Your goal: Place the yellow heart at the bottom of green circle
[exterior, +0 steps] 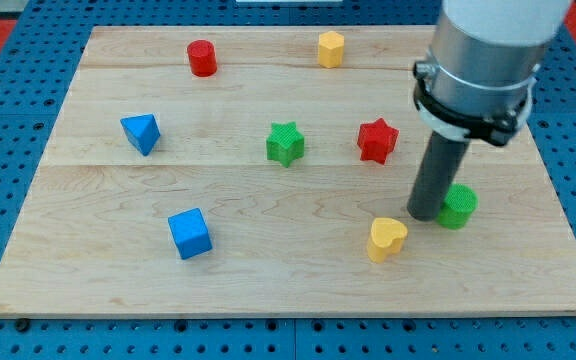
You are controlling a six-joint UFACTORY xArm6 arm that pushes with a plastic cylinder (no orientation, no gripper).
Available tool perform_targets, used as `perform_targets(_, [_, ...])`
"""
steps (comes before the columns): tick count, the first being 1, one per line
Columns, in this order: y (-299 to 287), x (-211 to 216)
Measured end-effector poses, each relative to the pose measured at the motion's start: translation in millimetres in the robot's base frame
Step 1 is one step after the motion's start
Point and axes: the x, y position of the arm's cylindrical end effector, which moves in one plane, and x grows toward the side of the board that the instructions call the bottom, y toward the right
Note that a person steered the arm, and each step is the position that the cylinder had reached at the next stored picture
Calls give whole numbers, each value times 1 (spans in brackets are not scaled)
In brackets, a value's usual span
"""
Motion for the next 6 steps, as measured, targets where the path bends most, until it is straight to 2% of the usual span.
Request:
perform_targets(1, [-16,-19])
perform_targets(2, [-40,-20])
perform_targets(3, [-58,2])
perform_targets(5, [-87,11])
perform_targets(6, [-56,34])
